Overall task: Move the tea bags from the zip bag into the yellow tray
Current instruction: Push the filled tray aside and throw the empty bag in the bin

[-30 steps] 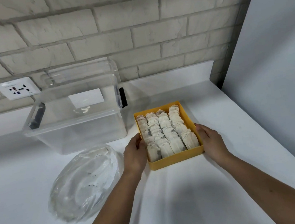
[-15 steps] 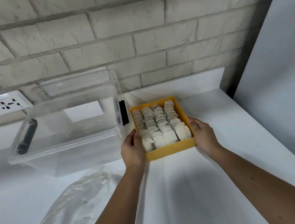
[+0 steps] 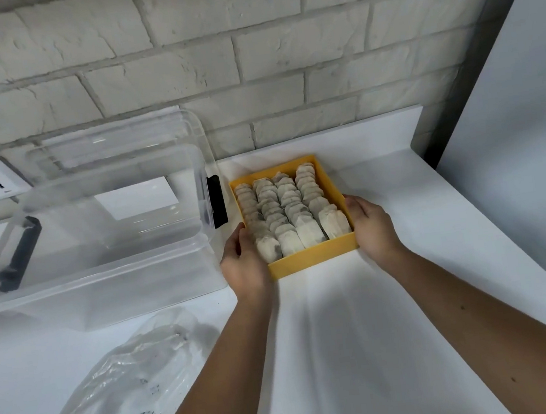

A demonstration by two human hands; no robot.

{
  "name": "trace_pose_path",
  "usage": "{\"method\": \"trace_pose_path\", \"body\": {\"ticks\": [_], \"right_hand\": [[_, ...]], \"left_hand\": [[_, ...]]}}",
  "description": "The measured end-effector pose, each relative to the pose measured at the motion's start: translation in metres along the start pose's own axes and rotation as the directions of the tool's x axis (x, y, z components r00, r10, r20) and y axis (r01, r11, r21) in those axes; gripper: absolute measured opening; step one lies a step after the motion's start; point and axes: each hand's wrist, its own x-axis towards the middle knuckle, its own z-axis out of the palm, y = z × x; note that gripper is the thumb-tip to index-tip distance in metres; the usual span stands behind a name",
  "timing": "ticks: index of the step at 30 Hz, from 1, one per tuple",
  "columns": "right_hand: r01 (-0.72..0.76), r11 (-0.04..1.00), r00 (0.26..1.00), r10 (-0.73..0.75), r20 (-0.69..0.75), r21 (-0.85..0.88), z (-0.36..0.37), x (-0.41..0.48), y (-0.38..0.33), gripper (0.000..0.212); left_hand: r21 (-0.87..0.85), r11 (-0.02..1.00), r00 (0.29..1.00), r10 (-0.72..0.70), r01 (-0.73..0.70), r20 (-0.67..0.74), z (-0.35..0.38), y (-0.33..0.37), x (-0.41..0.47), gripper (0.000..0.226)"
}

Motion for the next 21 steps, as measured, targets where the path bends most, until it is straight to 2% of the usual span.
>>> {"method": "trace_pose_path", "body": {"ticks": [4,7,15,21], "right_hand": [[0.006,1.0,1.0,-0.006,-0.02,-0.016,0.002,0.003,0.002,0.038],[0.008,1.0,1.0,-0.009,-0.026,-0.026,0.005,0.004,0.004,0.04],[0.037,0.998,0.999,-0.038,-0.027,-0.058,0.006,0.009,0.004,0.04],[0.032,0.998,0.999,-0.033,-0.006,-0.058,0.004,0.009,0.002,0.04]], "left_hand": [[-0.126,0.986,0.994,-0.108,0.109,0.015,0.004,0.001,-0.003,0.033],[-0.177,0.975,0.991,-0.131,0.131,0.016,0.005,0.001,-0.002,0.033],[-0.13,0.988,0.997,-0.076,0.078,0.016,0.011,0.001,0.008,0.033],[-0.103,0.99,0.995,-0.096,0.098,0.021,0.01,0.004,0.009,0.032]]}}
